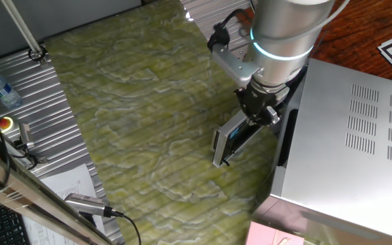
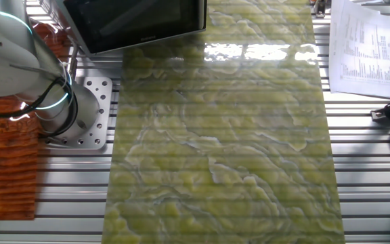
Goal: Open the microwave door
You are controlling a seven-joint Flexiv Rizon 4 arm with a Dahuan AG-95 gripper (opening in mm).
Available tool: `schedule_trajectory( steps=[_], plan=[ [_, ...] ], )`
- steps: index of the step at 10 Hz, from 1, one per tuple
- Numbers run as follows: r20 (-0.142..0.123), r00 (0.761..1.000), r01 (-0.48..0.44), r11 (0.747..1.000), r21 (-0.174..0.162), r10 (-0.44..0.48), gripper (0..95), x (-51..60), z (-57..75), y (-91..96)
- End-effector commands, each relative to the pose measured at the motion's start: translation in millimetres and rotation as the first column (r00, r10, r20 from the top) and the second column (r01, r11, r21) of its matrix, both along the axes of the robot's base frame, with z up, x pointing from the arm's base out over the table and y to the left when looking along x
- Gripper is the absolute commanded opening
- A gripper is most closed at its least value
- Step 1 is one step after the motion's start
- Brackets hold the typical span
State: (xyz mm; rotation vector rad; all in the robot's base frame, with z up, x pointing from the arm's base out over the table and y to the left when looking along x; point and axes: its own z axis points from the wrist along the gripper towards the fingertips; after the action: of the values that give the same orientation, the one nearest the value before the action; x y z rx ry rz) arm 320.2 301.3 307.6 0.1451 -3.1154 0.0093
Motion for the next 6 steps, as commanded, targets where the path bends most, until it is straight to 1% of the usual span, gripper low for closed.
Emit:
schedule_trajectory(
  steps=[1,3,4,6],
  plan=[
    [0.031,0.994,0.105,0.994,0.004,-0.105,0.0,0.1,-0.5,-0.7],
    [0.034,0.994,0.105,0.994,-0.001,-0.105,0.0,0.1,-0.5,-0.7],
    [0.037,0.995,0.097,0.995,-0.007,-0.097,0.0,6.1,-2.0,-8.0],
    [0.043,0.996,0.082,0.997,-0.013,-0.081,0.0,20.8,-6.0,-29.5]
  ],
)
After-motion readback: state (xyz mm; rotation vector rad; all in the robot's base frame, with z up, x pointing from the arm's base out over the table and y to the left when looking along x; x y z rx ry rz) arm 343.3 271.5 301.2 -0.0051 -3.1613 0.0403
